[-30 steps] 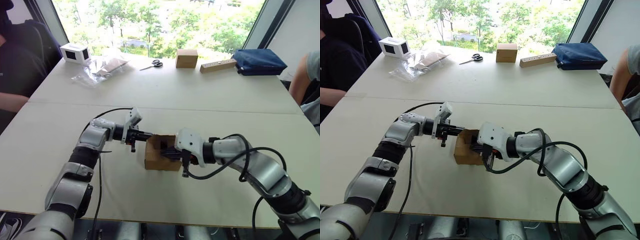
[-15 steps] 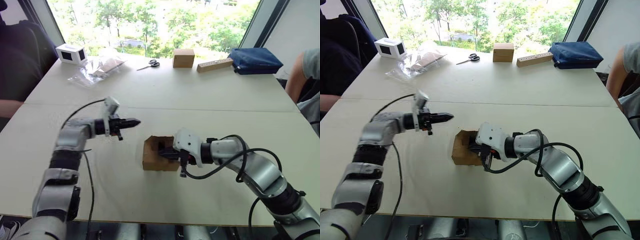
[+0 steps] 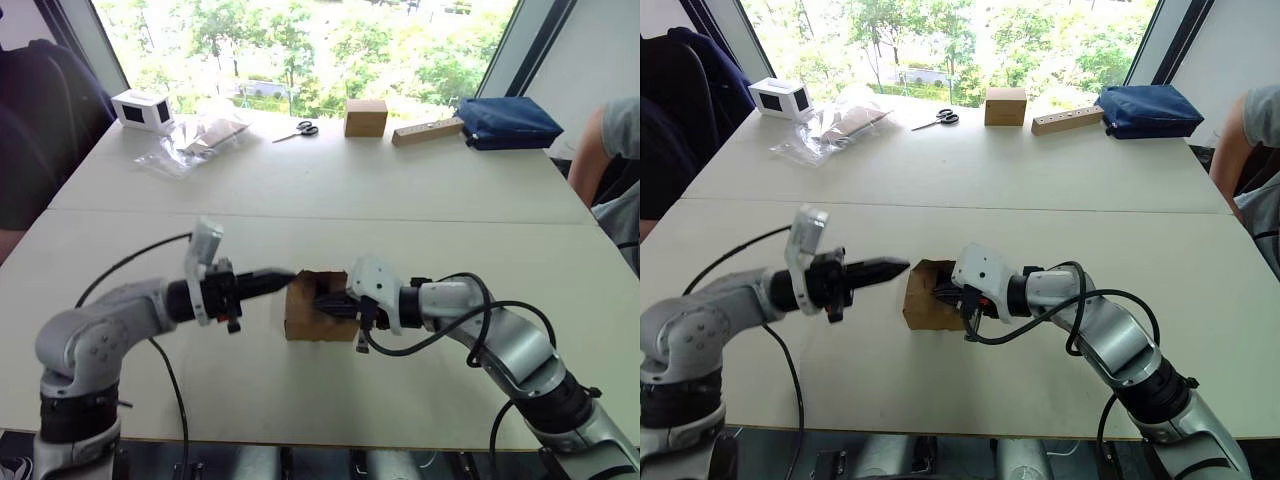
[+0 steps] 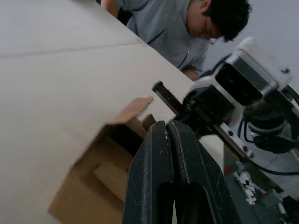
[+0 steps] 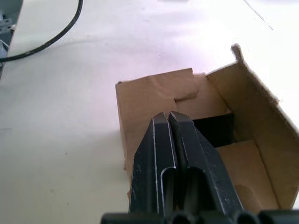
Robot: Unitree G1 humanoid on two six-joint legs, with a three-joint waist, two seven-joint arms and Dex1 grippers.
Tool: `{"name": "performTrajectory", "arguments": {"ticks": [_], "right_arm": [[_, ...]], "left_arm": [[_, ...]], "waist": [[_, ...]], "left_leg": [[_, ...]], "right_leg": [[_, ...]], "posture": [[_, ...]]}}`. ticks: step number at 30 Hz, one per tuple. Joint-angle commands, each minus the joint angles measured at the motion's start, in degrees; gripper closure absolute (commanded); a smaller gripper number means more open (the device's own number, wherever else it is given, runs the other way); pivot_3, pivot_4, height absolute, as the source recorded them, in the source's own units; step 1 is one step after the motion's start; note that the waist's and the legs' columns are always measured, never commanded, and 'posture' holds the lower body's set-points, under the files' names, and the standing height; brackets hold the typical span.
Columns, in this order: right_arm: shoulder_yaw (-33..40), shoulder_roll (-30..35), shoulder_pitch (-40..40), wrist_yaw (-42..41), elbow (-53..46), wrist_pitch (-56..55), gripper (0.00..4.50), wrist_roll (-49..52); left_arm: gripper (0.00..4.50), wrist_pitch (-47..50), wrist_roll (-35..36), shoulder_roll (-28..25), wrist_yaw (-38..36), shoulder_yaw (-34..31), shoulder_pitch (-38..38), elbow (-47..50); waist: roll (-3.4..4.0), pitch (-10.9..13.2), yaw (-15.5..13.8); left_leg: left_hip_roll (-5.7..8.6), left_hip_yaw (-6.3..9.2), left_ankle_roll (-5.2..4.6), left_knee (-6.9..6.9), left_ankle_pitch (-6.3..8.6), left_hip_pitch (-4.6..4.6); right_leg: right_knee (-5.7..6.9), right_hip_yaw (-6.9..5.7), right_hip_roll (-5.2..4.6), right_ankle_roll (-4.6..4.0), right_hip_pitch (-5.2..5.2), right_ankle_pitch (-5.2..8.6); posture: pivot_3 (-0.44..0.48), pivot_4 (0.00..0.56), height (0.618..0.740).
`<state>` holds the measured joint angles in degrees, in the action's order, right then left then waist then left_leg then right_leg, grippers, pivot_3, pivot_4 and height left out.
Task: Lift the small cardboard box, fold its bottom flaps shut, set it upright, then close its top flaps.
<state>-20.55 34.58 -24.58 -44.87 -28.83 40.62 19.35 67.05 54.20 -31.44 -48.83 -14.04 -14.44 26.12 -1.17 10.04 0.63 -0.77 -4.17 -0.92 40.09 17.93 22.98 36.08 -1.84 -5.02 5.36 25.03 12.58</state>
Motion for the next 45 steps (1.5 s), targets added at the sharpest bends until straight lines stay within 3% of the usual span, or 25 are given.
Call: {"name": "performTrajectory", "arguments": {"ticks": [1,11,22,25,27,34,40,45], "right_arm": [[1.61,-0.60,-0.12,0.63,-1.29,-0.33,4.50,-0.02],[4.05,-0.43,-0.03,0.71,-1.20,0.07,4.50,1.15],[6.65,-0.95,-0.56,0.33,-1.52,0.97,4.50,3.36],[19.97,-7.24,-6.52,2.70,1.49,7.31,4.50,19.35],[24.02,-8.26,-9.34,3.06,3.23,9.56,4.50,23.78],[12.60,-1.38,-13.29,2.54,8.95,5.28,4.50,9.63],[5.03,0.67,-11.43,-0.26,7.85,1.85,4.50,3.52],[2.80,1.84,-10.18,-2.75,5.17,1.38,4.50,2.35]], "left_arm": [[4.42,-5.12,-4.19,-2.88,-0.06,4.11,0.54,1.01],[4.42,-15.15,-12.70,-6.81,-3.88,13.73,0.23,-3.18],[4.42,-20.76,-16.95,-6.62,-5.16,18.03,-0.72,-6.69],[4.42,-21.79,-18.06,-7.05,-6.12,19.23,-0.71,-7.73],[4.42,-22.95,-19.27,-7.81,-7.17,20.59,-0.38,-7.79],[4.42,-23.18,-18.58,-6.55,-6.08,20.28,-0.75,-7.94],[4.42,-22.91,-18.34,-6.37,-5.78,20.07,-0.88,-7.90],[4.42,-20.80,-15.54,-6.31,-6.29,19.25,-0.84,-6.63]], "waist": [[0.00,0.00,-0.16],[0.00,0.00,-0.05],[0.00,0.00,-0.10],[0.01,0.01,-0.03],[0.06,0.02,-0.02],[0.09,-0.03,0.07],[0.09,-0.03,-0.02],[0.10,-0.03,0.03]], "left_leg": [[0.00,0.02,0.00,0.00,0.00,-0.04],[0.02,-0.03,-0.07,-0.11,0.05,-0.48],[0.02,-0.05,-0.09,-0.11,0.06,-0.49],[0.01,-0.05,-0.09,-0.11,0.06,-0.50],[-0.01,-0.06,-0.09,-0.10,0.06,-0.51],[0.02,-0.13,-0.16,-0.17,0.11,-0.56],[0.00,-0.13,-0.16,-0.17,0.11,-0.56],[-0.01,-0.13,-0.17,-0.17,0.12,-0.56]], "right_leg": [[0.00,-0.01,0.00,0.00,-0.05,0.00],[-0.09,0.00,0.00,-0.21,-0.43,0.13],[-0.10,0.01,-0.02,-0.22,-0.44,0.13],[-0.08,0.02,-0.03,-0.21,-0.45,0.12],[-0.07,0.02,-0.03,-0.15,-0.44,0.08],[-0.17,0.01,-0.12,-0.27,-0.50,0.15],[-0.15,0.01,-0.07,-0.21,-0.47,0.12],[-0.16,0.01,-0.07,-0.23,-0.47,0.13]], "posture": [[0.000,0.150,0.740],[0.000,0.150,0.740],[0.000,0.150,0.740],[0.000,0.150,0.740],[0.000,0.150,0.740],[0.000,0.150,0.740],[0.000,0.150,0.740],[0.000,0.150,0.740]]}}
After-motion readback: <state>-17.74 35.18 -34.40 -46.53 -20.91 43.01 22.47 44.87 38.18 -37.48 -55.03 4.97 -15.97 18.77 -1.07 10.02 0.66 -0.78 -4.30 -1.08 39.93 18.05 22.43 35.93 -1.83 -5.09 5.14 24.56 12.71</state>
